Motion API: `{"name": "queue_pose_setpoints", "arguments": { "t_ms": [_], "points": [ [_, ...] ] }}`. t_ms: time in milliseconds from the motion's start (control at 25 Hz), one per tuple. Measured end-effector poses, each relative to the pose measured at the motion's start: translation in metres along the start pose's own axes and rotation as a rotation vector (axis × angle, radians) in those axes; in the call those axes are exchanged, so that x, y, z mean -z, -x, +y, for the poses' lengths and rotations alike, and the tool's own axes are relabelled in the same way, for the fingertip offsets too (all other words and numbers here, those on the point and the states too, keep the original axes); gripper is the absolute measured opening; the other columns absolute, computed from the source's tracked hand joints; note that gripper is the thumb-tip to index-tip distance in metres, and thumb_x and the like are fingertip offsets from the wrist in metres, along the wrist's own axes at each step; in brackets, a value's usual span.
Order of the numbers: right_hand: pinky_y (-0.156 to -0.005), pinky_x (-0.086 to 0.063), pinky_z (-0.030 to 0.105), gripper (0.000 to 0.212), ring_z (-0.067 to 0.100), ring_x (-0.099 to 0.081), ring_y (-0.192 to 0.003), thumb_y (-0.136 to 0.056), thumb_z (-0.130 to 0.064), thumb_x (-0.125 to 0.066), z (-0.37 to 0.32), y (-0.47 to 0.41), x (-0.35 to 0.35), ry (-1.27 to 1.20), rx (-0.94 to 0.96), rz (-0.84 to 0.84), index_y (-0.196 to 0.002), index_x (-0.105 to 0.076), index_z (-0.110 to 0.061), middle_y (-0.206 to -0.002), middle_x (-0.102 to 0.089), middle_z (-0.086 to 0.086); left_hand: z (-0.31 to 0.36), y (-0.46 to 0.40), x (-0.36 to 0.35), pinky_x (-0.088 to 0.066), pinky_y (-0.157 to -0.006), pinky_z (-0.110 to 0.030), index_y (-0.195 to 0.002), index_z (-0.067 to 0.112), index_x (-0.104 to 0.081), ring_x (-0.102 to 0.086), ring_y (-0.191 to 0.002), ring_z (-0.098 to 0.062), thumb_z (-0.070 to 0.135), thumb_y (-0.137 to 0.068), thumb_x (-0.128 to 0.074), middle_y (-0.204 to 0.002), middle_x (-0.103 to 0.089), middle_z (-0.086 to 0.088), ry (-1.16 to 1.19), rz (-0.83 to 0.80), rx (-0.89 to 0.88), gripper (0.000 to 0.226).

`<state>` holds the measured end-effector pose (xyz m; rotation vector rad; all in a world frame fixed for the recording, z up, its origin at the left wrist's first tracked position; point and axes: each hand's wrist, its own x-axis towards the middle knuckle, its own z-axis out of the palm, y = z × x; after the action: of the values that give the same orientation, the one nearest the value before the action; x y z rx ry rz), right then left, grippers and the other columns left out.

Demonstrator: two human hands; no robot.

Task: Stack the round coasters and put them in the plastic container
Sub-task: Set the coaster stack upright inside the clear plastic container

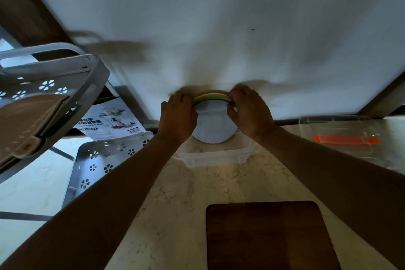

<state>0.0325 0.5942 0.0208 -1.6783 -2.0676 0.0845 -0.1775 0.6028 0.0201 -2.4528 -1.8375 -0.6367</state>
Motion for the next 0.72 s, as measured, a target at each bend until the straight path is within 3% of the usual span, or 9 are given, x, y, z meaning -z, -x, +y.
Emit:
{"name": "queue_pose_setpoints", "arguments": {
  "t_ms": [120,360,520,720],
  "points": [
    [-0.08,-0.05,0.04,0.025,0.029,-0.057,-0.092,-0.091,-0.024,-0.058,0.0,0.001,0.002,-0.018,0.008,-0.017,-0.109,-0.058,-0.007,-0.108,-0.059,0.014,0.002,0.002,0.0,-0.044,-0.079,-0.043,-0.106,0.006,-0.059,-0.058,-0.09,-0.032,0.018,-0.089,-0.057,-0.102,-0.061,-0.014,0.007,0.005,-0.001,0.02],
    [-0.084,-0.048,0.041,0.043,0.033,-0.057,-0.099,-0.089,-0.031,-0.063,-0.008,0.014,0.019,0.034,-0.007,-0.062,-0.122,-0.054,-0.005,-0.112,-0.06,0.017,0.008,0.011,0.017,-0.049,-0.083,-0.046,-0.121,0.007,-0.052,-0.059,-0.099,-0.034,0.033,-0.086,-0.063,-0.114,-0.06,-0.017,0.075,0.012,-0.009,0.045],
    [-0.093,-0.045,0.042,0.053,0.033,-0.056,-0.108,-0.09,-0.035,-0.06,-0.025,0.025,0.045,0.01,-0.015,-0.188,-0.134,-0.046,-0.008,-0.121,-0.058,0.016,0.018,0.033,0.051,-0.051,-0.088,-0.045,-0.132,0.01,-0.048,-0.058,-0.106,-0.03,0.041,-0.088,-0.062,-0.123,-0.057,-0.015,0.097,-0.064,0.035,0.056],
    [-0.096,-0.045,0.041,0.055,0.034,-0.053,-0.115,-0.091,-0.035,-0.06,-0.073,0.044,0.096,-0.071,0.01,-0.255,-0.136,-0.044,-0.007,-0.127,-0.053,0.017,0.034,0.071,0.124,-0.049,-0.092,-0.044,-0.134,0.012,-0.05,-0.056,-0.116,-0.029,0.04,-0.09,-0.058,-0.133,-0.056,-0.013,0.085,-0.057,0.009,0.053]
  ]
}}
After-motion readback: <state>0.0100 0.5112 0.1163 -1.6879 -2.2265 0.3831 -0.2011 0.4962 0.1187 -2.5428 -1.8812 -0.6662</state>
